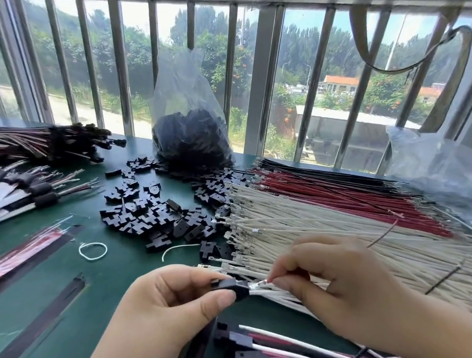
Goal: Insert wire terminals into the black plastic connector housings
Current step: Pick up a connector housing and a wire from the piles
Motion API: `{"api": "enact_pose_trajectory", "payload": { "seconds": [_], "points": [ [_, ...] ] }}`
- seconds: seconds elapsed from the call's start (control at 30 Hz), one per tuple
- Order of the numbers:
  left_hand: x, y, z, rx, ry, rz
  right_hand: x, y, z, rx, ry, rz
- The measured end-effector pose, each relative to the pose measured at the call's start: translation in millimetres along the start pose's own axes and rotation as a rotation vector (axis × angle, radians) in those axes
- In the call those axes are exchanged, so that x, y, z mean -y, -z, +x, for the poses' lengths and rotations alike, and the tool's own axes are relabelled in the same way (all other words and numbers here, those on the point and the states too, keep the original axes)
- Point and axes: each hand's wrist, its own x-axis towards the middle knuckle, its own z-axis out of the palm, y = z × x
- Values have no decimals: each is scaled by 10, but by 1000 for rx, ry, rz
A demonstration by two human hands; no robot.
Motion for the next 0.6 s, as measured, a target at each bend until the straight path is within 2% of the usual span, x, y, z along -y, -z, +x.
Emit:
{"api": "enact_pose_trajectory", "payload": {
  "seconds": [0.27, 0.47, 0.6],
  "points": [
    [24, 36, 14, 47, 23, 59, 54, -7, -14, -14, -69, 16],
    [-9, 46, 28, 34, 69, 2, 114, 6, -15, 29, -186, 116],
    [-15, 50, 27, 43, 56, 56, 120, 0, -7, 19, -169, 85]
  ]
}}
